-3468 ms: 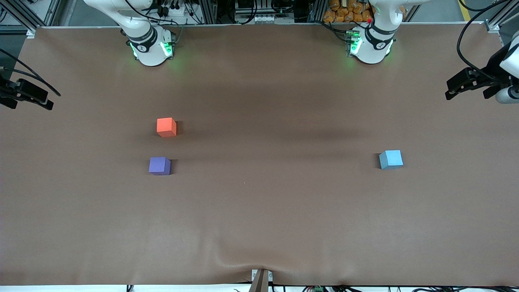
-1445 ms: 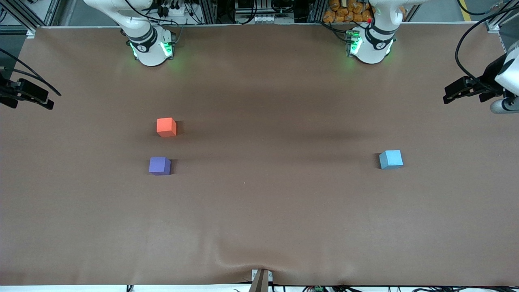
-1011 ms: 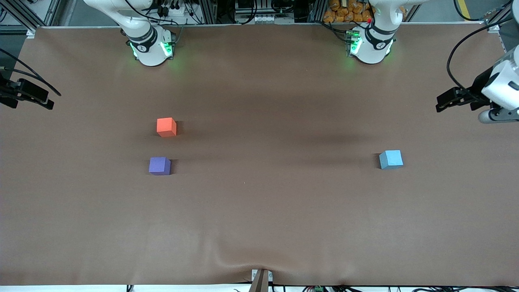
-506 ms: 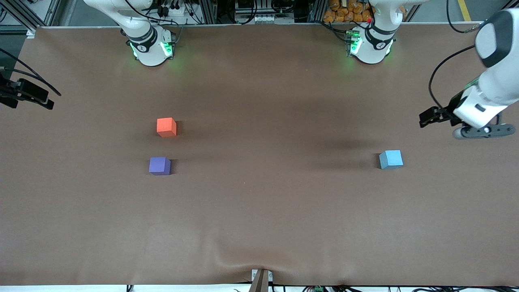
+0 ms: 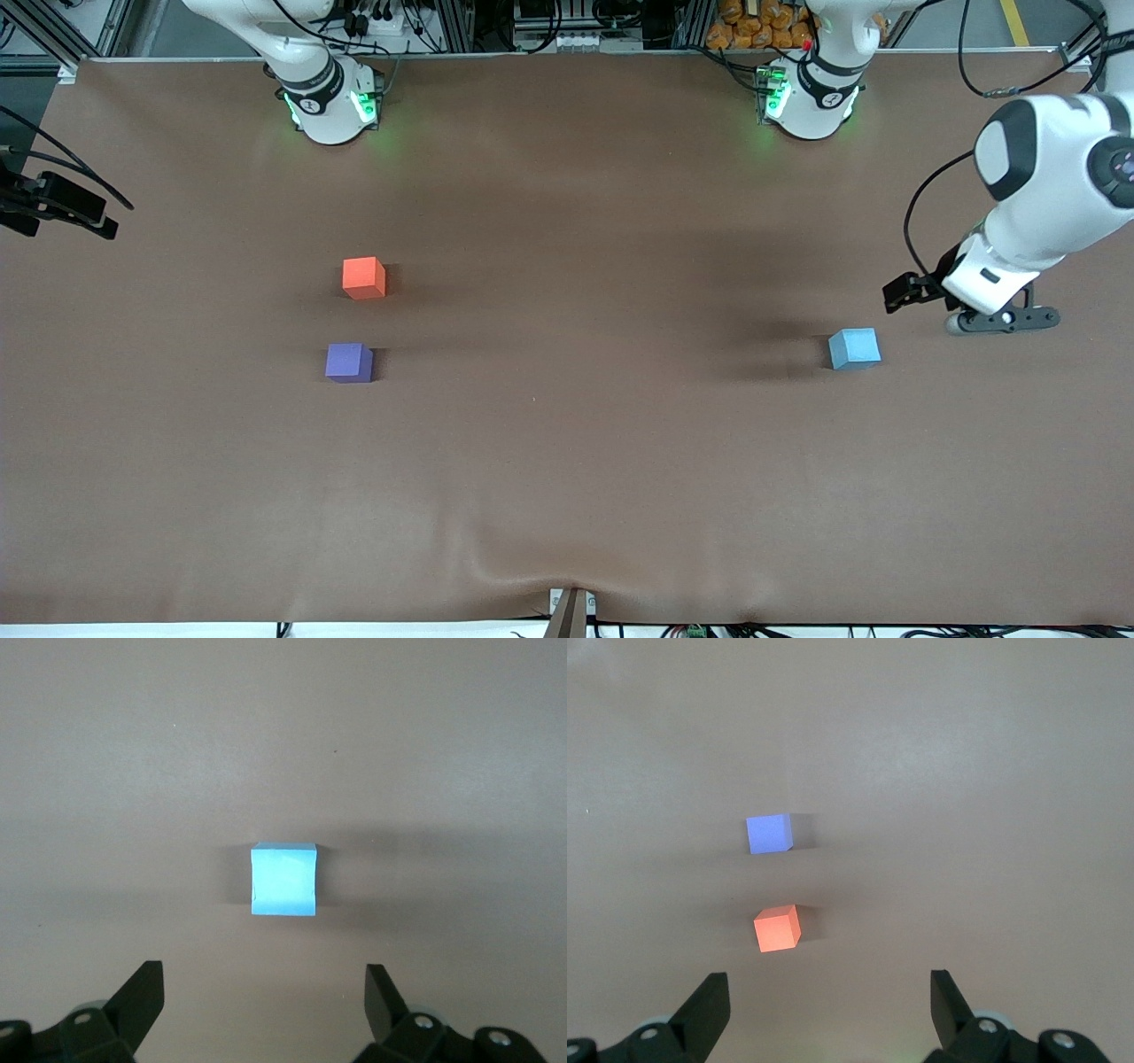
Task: Place blue block between orange and purple blocks
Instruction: 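Move the left gripper over the light blue block and lower it, then close the left gripper around the light blue block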
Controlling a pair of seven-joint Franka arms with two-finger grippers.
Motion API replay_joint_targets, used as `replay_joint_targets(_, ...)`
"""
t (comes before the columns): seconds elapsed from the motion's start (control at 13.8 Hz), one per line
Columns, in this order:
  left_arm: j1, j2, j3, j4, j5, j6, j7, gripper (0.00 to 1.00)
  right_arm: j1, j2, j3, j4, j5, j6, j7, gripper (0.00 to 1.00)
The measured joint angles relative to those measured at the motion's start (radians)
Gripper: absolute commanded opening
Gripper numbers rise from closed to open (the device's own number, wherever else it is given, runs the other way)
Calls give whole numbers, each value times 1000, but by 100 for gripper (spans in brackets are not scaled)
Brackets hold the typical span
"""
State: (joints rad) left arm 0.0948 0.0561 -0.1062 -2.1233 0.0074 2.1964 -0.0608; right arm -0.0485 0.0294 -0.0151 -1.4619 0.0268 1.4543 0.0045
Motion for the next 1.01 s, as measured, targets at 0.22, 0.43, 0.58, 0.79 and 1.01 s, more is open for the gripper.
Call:
replay_joint_targets(0.22,4,56,0,-4,0,47,0,100,0,0,0,0,0,0,0,100)
replay_joint_targets(0.43,23,120,1,-6,0,108,3,100,0,0,0,0,0,0,0,100)
replay_joint_targets(0.58,25,159,0,-6,0,147,3,100,0,0,0,0,0,0,0,100)
replay_joint_targets(0.79,24,192,-15,-5,0,169,3,100,0,0,0,0,0,0,0,100)
replay_joint_targets(1.01,23,217,-24,-6,0,177,3,100,0,0,0,0,0,0,0,100)
